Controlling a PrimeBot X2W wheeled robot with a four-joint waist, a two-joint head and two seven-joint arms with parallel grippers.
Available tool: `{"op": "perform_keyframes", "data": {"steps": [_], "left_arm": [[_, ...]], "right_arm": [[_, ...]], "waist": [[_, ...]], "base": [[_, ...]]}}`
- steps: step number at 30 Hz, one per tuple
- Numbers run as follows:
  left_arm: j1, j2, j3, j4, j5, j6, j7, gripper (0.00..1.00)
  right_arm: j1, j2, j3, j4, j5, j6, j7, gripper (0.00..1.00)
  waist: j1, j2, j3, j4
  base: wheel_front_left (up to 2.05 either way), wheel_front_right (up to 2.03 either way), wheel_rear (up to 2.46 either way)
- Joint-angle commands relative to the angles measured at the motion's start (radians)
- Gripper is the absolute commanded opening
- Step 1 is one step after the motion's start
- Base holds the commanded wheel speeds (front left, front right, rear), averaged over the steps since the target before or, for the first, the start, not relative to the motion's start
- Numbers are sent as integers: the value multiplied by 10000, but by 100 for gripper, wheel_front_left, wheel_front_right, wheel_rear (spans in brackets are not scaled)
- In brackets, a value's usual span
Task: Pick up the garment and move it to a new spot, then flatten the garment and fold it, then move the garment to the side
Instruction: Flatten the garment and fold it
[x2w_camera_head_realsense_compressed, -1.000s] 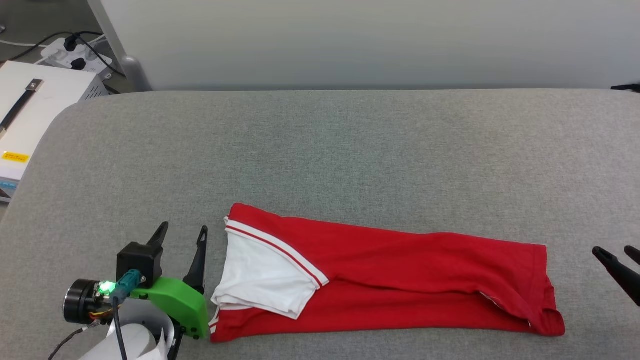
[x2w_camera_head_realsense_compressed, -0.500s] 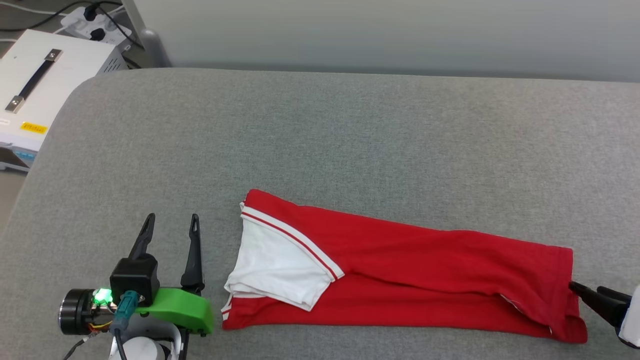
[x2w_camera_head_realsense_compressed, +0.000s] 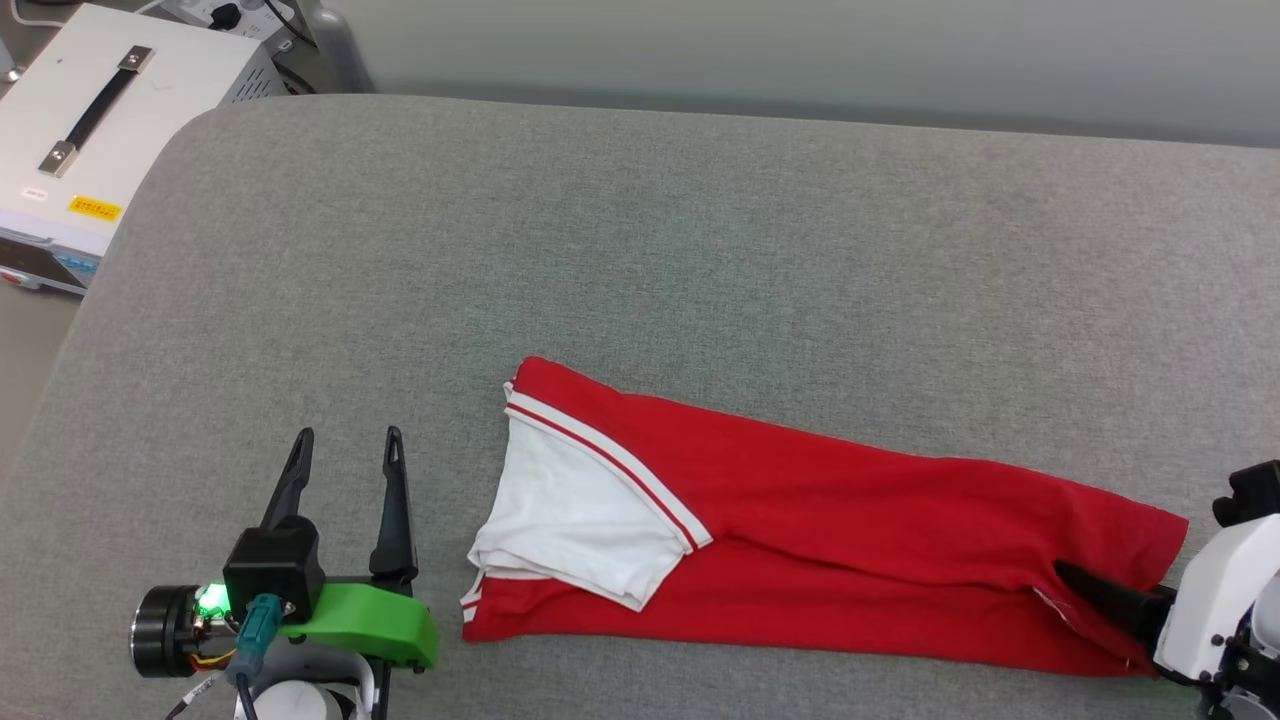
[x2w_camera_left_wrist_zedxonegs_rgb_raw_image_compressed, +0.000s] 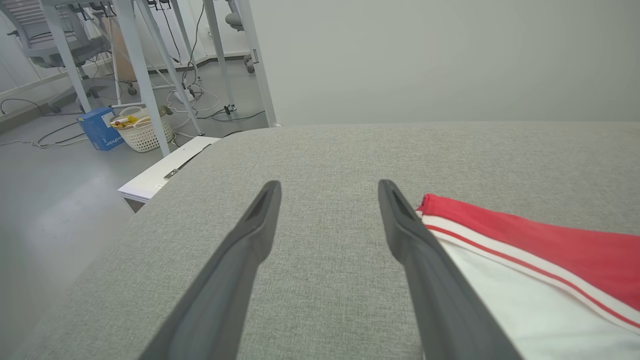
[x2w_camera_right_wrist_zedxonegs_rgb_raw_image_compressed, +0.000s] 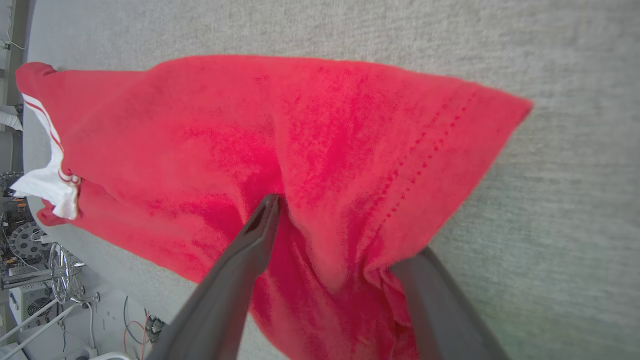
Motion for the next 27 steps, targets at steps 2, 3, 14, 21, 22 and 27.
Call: {"op": "perform_keyframes", "data": {"steps": [2,3,14,21,22,27], "left_arm": [[176,-268,220,9,281,-220,-58,100],[188,-348,293,3,354,-293,-58,100],[280,-1211,1088,-242,1322,-1017,-59,100],[444,-1554,1497,-340,1731,-1283,-59,100],[469,-1587,1542,-355,1796,-1321,-59,100],[611,-1704,1693,-382,2024,-1462,-59,100]], "right_arm": [[-153,243,383,57,149,-6,-107,100],[-192,268,474,80,165,-6,-163,100],[-762,335,1488,541,84,-6,-1276,0],[-845,-103,1742,856,311,-6,-1853,0],[-826,-230,1754,905,346,-6,-1886,0],[-728,-889,1646,1096,457,-6,-2072,0]], "waist": [[0,0,-9,25],[0,0,-12,30],[0,0,38,163],[0,0,-70,184],[0,0,-93,181],[0,0,-224,124]], "base": [[0,0,0],[0,0,0],[0,0,0],[0,0,0],[0,0,0],[0,0,0]]}}
